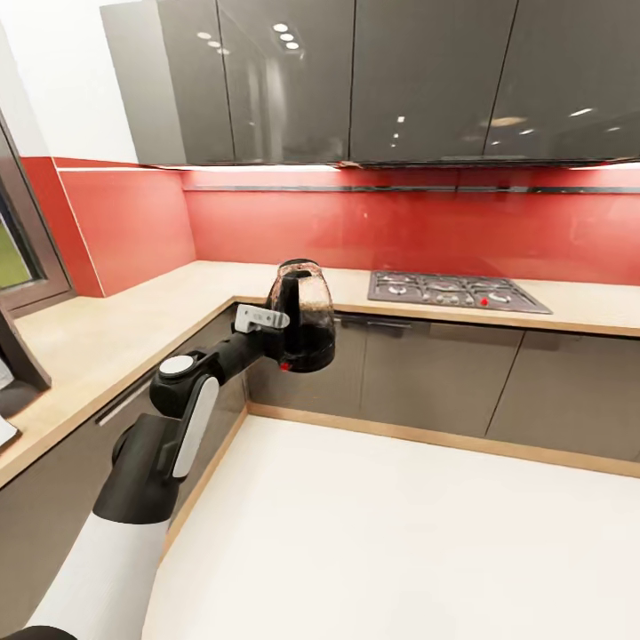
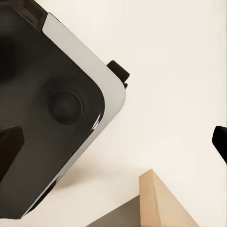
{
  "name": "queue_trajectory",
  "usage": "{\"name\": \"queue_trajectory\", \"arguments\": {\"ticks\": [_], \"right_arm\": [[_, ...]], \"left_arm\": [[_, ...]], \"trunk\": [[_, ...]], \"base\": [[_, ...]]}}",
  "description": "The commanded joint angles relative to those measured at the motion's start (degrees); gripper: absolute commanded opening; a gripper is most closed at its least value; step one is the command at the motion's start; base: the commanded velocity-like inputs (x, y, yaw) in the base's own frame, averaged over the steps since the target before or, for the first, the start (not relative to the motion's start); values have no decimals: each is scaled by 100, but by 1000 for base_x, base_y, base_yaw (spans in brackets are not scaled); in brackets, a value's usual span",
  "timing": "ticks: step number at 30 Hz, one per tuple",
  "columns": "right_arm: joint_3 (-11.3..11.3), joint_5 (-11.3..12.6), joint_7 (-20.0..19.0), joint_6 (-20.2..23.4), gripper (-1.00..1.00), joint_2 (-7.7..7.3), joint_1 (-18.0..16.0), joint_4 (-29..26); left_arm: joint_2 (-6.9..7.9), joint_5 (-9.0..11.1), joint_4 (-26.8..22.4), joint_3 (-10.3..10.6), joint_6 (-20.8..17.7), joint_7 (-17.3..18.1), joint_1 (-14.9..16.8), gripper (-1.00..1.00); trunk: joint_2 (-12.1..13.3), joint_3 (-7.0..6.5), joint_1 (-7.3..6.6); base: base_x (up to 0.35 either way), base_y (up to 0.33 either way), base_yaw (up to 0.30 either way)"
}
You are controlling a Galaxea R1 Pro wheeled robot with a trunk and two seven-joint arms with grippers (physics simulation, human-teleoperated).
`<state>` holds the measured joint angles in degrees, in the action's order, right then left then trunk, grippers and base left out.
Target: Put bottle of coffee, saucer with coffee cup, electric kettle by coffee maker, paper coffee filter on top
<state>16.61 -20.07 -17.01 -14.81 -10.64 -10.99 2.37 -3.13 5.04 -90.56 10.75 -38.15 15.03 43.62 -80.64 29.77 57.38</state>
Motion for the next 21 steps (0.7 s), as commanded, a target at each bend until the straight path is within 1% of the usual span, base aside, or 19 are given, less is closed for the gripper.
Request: {"name": "queue_trajectory", "arguments": {"ticks": [1, 8, 11, 18, 21], "right_arm": [[27, 3, -4, -40, 100, 0, -9, 18], [27, 3, -4, -46, 100, 0, -9, 18], [27, 3, -4, -48, 100, 0, -9, 18], [27, 3, -2, -49, 100, 0, -9, 20], [27, 3, 2, -49, 100, 0, -9, 20]], "left_arm": [[-3, 68, -6, -4, -43, -9, 6, -100], [-3, 68, -6, -4, -44, -9, 6, -100], [-3, 68, -6, -7, -43, -9, 6, -100], [-3, 68, -6, -22, -43, -9, 6, -100], [3, 68, -6, -30, -43, -9, 6, -100]], "trunk": [[-4, 6, 3], [-4, 6, 3], [-4, 6, 3], [-4, 6, 3], [-4, 6, 3]], "base": [[305, -143, 0], [305, -143, 2], [305, -143, 65], [303, -141, 193], [171, -70, 257]]}}
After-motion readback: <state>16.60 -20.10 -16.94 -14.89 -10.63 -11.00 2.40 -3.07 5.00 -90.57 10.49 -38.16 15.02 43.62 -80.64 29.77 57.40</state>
